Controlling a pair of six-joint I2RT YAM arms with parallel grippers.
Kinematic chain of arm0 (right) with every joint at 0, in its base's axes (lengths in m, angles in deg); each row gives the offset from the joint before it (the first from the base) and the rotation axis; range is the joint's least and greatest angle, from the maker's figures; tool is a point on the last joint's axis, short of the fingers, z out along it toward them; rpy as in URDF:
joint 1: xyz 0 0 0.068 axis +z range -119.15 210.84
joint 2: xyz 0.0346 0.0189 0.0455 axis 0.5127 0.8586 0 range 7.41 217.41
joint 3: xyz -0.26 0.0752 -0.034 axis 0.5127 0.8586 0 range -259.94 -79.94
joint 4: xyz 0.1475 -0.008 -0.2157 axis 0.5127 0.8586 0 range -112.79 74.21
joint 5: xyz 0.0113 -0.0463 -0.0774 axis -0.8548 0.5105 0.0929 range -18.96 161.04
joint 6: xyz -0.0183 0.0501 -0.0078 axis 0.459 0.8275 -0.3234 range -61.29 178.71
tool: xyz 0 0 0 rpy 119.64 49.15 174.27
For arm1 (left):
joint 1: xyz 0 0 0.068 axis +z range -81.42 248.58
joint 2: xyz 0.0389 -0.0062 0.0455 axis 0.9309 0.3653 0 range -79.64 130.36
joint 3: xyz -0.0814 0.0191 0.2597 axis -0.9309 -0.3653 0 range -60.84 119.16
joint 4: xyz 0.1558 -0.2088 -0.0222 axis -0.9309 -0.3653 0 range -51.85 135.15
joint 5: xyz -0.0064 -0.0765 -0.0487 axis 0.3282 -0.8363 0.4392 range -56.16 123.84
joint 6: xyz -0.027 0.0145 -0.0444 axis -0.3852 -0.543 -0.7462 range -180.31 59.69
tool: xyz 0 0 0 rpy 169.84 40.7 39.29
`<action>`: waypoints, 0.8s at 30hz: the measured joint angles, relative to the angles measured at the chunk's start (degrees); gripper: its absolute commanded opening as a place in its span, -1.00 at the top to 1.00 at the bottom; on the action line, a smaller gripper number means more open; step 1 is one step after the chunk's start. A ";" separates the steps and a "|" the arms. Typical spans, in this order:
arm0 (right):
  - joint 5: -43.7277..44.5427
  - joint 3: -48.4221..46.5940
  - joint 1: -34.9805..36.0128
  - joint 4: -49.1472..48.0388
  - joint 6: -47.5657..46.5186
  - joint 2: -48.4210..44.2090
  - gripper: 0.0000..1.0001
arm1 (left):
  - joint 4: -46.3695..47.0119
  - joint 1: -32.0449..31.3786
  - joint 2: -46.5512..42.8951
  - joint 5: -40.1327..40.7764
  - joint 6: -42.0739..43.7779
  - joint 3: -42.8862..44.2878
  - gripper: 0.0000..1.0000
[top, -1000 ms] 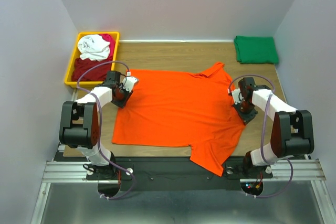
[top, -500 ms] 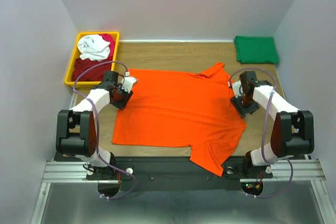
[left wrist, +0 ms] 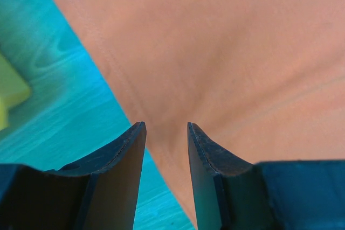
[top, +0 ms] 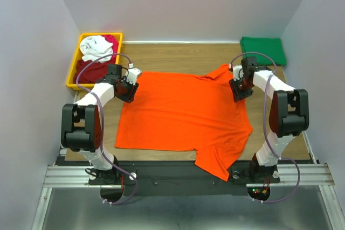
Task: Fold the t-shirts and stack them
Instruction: Fold the tshirt
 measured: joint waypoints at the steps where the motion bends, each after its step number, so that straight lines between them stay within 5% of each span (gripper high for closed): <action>1: -0.11 0.00 0.00 -0.66 0.37 1.84 0.21 | 0.26 0.00 0.94 -0.11 -0.39 -0.26 0.07; 10: 1.36 -11.02 0.00 -3.87 3.17 14.67 0.22 | 2.08 0.02 1.95 0.39 -1.88 -5.84 0.11; 15: -0.02 -16.76 0.00 -6.05 3.50 18.47 -0.01 | 1.64 0.13 2.19 0.59 -1.90 -6.19 0.08; 24: -4.74 -25.86 0.00 -5.46 6.10 18.49 -0.02 | -2.67 1.14 6.40 -3.52 -1.27 10.56 -0.03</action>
